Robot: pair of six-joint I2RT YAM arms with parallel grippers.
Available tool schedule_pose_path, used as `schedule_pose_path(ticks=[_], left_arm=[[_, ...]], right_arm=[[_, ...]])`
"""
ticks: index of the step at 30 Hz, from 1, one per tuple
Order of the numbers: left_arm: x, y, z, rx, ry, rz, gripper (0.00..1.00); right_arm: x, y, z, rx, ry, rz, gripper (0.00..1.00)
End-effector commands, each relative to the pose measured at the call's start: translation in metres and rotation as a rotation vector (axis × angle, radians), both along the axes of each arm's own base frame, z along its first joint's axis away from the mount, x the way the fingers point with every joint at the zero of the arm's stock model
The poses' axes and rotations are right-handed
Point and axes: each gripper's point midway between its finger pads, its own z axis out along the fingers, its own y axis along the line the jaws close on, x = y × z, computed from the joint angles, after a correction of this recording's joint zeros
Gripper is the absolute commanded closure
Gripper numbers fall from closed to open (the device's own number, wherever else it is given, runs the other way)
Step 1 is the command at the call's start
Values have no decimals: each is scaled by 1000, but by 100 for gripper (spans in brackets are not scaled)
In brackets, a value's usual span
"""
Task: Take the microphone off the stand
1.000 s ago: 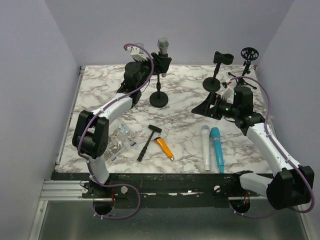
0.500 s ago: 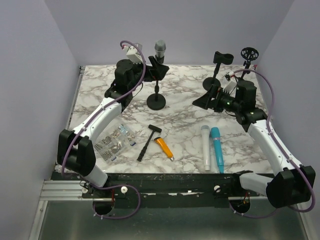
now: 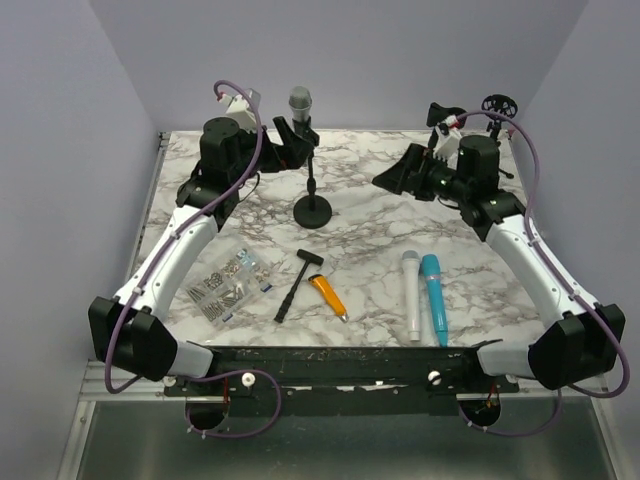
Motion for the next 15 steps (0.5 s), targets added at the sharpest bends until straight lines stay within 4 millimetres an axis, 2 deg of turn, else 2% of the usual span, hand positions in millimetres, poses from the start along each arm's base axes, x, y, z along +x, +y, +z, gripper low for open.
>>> schedule_pose_path(ticks=[1, 4, 8, 12, 15], left_arm=[[-28, 25, 15, 24, -4, 31, 1], [-39, 47, 21, 89, -56, 90, 1], [-46, 76, 21, 142, -75, 195, 1], [-57, 90, 14, 188, -113, 231, 1], [-68, 94, 28, 180, -163, 241, 1]], right_arm=[[9, 18, 13, -50, -21, -20, 0], [20, 30, 19, -75, -33, -48, 0], [35, 54, 38, -96, -83, -72, 0], [54, 84, 57, -142, -148, -95, 0], [70, 108, 71, -171, -206, -122, 0]])
